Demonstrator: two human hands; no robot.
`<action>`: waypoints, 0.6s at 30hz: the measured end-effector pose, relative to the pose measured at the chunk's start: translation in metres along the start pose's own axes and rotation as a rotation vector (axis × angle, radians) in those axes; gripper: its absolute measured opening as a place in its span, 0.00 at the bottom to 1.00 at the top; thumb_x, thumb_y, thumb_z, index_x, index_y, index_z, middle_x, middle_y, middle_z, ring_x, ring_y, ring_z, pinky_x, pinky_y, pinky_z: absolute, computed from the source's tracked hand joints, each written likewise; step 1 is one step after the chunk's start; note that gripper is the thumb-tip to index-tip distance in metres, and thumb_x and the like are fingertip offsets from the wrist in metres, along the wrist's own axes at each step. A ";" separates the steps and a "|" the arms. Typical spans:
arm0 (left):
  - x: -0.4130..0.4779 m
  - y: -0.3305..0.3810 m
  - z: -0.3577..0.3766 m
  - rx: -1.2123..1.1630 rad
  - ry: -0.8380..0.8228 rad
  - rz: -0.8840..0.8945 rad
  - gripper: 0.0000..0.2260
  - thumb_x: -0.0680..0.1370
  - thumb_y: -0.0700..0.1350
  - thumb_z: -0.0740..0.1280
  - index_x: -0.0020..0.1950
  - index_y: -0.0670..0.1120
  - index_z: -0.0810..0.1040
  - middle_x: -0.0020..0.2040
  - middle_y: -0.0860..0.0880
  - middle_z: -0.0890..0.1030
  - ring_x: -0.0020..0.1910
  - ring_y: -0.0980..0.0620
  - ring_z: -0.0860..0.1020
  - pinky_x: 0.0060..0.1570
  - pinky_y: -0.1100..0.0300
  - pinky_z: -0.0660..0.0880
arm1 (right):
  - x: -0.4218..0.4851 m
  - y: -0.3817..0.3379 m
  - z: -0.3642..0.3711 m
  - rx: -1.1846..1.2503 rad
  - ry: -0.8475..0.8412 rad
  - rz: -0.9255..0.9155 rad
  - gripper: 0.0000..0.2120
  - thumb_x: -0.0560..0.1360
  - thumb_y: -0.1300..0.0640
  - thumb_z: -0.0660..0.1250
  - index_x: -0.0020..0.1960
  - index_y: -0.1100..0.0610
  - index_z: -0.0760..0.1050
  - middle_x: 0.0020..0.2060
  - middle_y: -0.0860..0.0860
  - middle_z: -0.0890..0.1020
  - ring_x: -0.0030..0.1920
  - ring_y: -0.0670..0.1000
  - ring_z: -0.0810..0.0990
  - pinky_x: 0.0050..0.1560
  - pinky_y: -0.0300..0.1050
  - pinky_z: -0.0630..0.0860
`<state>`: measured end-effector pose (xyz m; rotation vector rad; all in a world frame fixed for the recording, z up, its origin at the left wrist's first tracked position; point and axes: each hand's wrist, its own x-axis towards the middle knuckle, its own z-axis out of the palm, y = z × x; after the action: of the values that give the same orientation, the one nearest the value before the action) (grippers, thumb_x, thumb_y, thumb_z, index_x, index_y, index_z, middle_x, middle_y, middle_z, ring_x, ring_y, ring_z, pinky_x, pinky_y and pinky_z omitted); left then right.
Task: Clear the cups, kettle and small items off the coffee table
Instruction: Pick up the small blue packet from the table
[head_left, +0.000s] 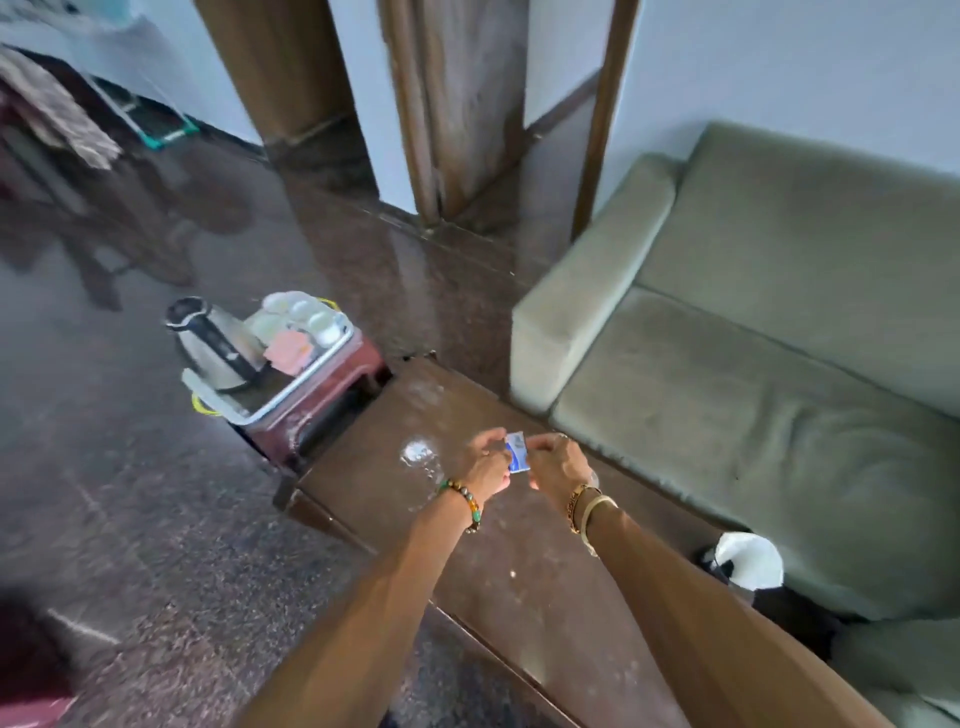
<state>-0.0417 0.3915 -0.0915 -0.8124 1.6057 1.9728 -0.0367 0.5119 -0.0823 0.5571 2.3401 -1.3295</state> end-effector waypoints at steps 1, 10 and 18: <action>-0.006 0.016 -0.014 0.002 0.007 0.052 0.11 0.79 0.32 0.60 0.53 0.46 0.77 0.36 0.45 0.78 0.21 0.57 0.72 0.27 0.68 0.70 | -0.005 -0.021 0.006 -0.005 -0.009 -0.029 0.11 0.73 0.56 0.66 0.51 0.53 0.85 0.37 0.49 0.79 0.41 0.51 0.77 0.47 0.42 0.73; -0.055 0.072 -0.223 0.109 0.228 0.235 0.17 0.76 0.33 0.64 0.64 0.42 0.76 0.55 0.38 0.80 0.47 0.47 0.78 0.54 0.48 0.78 | -0.078 -0.154 0.176 -0.042 -0.116 -0.164 0.13 0.72 0.58 0.65 0.52 0.51 0.84 0.48 0.52 0.86 0.48 0.54 0.84 0.48 0.42 0.79; -0.077 0.086 -0.384 0.221 0.341 0.279 0.15 0.78 0.37 0.63 0.65 0.40 0.76 0.61 0.37 0.79 0.47 0.47 0.78 0.52 0.51 0.79 | -0.117 -0.221 0.315 -0.130 -0.188 -0.255 0.14 0.72 0.59 0.64 0.52 0.51 0.85 0.48 0.55 0.87 0.51 0.59 0.84 0.57 0.52 0.80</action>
<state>0.0132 -0.0010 -0.0314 -0.9135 2.1962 1.8600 -0.0089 0.1171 -0.0133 0.0908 2.3755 -1.2613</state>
